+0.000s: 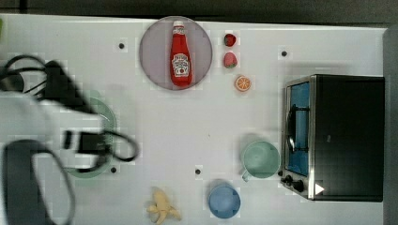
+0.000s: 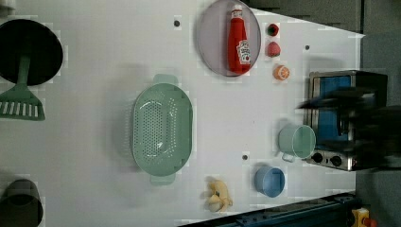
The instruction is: Drag strainer left to right.
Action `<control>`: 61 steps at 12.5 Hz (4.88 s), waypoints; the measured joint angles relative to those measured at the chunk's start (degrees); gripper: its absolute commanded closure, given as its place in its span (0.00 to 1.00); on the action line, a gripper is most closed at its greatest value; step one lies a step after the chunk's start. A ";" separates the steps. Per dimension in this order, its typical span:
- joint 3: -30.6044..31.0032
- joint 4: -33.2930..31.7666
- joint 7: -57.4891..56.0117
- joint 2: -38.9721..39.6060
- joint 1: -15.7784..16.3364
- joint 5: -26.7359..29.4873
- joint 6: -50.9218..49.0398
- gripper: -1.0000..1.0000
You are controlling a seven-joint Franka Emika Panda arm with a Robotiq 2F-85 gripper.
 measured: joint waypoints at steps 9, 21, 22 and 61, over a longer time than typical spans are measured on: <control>10.00 -17.18 34.44 14.57 3.10 -1.93 34.11 0.00; -5.30 -18.74 40.15 40.14 10.57 -2.78 54.92 0.00; -7.02 -19.08 40.31 40.37 12.31 -2.87 56.04 0.00; -31.65 -33.18 -1.34 27.67 -0.20 -2.50 57.61 0.00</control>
